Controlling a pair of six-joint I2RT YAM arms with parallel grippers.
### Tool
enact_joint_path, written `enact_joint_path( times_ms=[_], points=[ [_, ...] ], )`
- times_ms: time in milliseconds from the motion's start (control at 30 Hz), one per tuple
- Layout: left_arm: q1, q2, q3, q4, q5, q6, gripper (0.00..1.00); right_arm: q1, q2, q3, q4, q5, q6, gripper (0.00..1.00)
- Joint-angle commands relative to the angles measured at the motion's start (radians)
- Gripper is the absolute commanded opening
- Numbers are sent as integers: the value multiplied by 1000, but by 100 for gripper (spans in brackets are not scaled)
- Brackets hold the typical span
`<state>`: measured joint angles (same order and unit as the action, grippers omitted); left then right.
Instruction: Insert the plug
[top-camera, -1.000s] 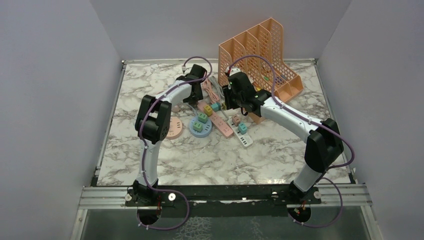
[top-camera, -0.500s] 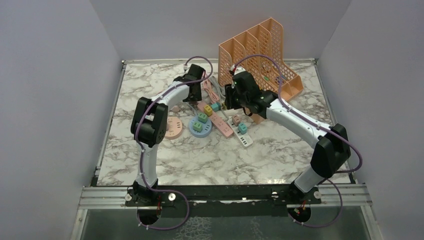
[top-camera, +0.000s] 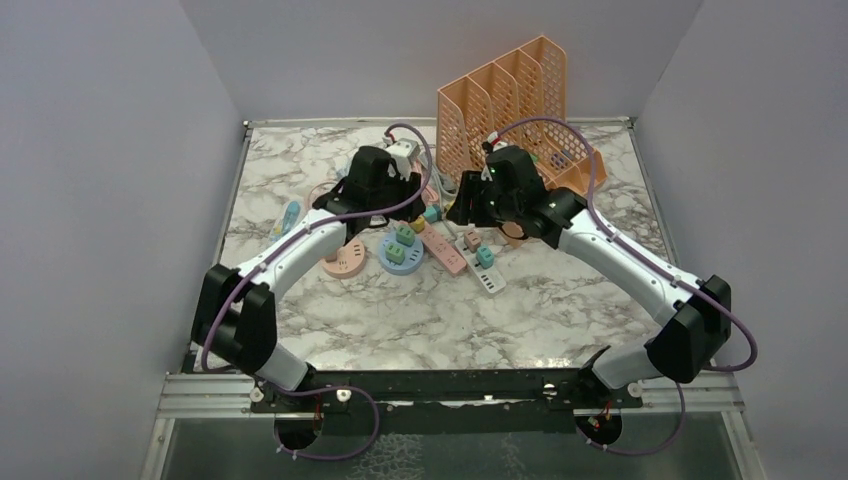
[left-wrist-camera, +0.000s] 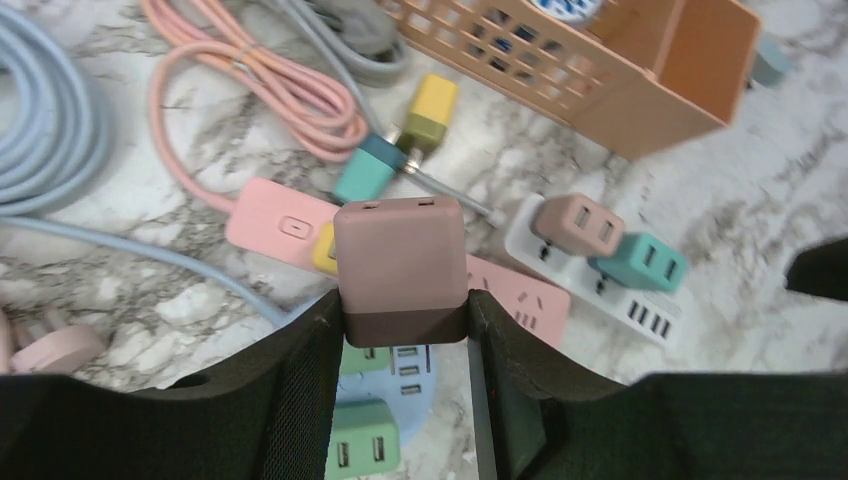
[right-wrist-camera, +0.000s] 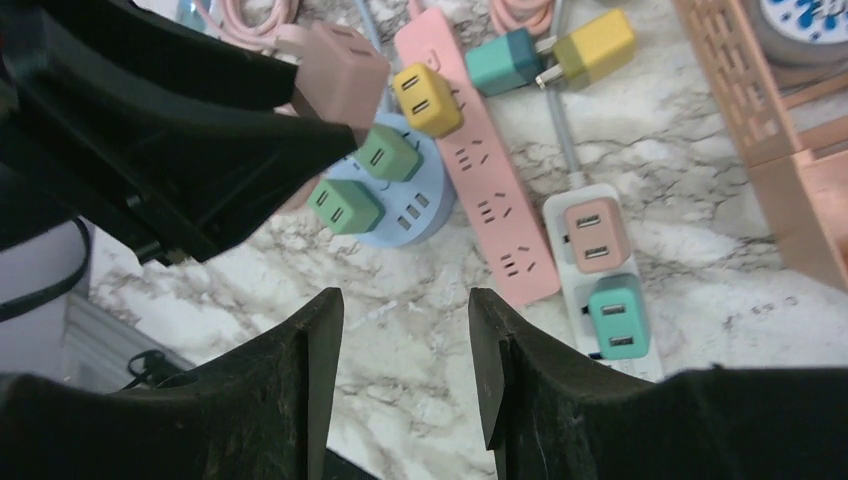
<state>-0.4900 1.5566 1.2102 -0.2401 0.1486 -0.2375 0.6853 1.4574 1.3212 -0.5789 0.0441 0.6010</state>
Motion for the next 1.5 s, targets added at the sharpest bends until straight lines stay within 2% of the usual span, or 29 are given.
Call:
enact_joint_path(
  times_ms=[0,200,367,567,833,933,1000,1100,1267,1367,1467],
  points=[
    [-27,-127,-145,185,243,109,34,-3,-44,-16,-15,-135,95,51],
    [-45,-268,-315,289,358,194,34,-4,-41,-13,15,-226,128,55],
    [-56,-371,-459,466,449,253,35,-4,4,-10,42,-314,102,64],
    [-58,-389,-483,486,492,298,35,-4,41,-25,73,-395,94,62],
    [-59,-392,-483,473,534,355,34,-5,74,-32,101,-410,96,41],
    [-59,-394,-477,453,521,364,35,-4,65,-48,137,-399,90,28],
    [-59,-388,-468,435,470,332,41,-4,63,-55,157,-384,68,17],
    [-59,-372,-434,391,345,249,57,-4,58,-71,195,-351,-3,2],
    [-58,-380,-418,351,146,153,83,-5,34,-103,292,-237,-194,1],
    [-56,-393,-399,300,-46,70,88,-4,27,-119,355,-175,-304,1],
    [-27,-388,-345,204,-169,-26,95,-5,22,-164,454,-134,-402,1]
  ],
)
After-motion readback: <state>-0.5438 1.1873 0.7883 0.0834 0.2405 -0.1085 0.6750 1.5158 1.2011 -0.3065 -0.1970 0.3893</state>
